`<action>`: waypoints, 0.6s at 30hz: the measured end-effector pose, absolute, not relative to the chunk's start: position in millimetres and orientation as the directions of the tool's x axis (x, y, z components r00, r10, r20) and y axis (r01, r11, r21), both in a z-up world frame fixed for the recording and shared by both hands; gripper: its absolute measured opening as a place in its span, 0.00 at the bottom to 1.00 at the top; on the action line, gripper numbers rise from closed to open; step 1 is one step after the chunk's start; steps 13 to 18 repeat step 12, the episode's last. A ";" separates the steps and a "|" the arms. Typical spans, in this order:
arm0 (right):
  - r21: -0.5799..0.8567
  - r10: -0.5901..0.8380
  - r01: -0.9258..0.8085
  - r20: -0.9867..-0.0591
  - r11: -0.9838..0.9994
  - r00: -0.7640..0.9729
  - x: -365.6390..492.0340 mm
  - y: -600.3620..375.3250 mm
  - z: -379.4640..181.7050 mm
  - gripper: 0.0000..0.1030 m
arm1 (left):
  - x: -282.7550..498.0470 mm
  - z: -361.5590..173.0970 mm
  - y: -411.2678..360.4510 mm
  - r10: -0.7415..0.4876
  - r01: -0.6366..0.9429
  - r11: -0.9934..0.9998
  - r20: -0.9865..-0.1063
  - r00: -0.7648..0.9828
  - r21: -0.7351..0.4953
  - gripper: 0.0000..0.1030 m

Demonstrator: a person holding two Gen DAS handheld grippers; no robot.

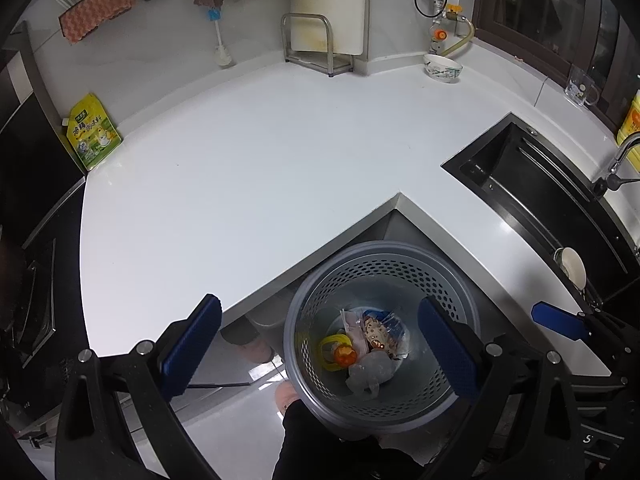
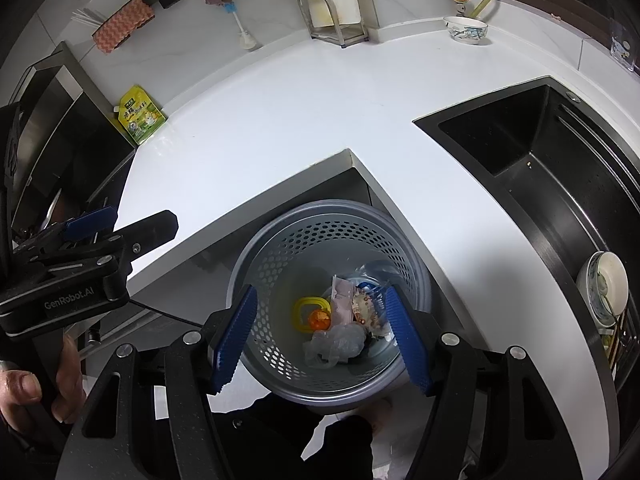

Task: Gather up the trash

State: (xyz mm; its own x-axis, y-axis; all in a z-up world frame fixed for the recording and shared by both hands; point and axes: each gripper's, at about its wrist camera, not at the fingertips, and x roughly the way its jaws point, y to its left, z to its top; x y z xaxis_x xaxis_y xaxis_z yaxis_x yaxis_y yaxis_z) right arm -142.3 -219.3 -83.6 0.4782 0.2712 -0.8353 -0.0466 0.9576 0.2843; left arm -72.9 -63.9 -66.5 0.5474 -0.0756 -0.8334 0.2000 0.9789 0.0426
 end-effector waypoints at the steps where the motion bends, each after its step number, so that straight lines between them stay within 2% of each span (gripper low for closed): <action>1: 0.285 0.271 -0.045 -0.835 0.957 0.478 -142.4 -219.3 -83.5 0.62 | -72.9 -66.6 -63.6 -0.077 0.201 0.979 -0.834 0.547 0.041 0.94; 18: 0.285 0.271 -0.045 -0.835 0.957 0.478 -142.3 -219.3 -83.7 0.62 | -72.4 -67.5 -64.4 -0.081 0.209 0.977 -0.839 0.538 0.039 0.94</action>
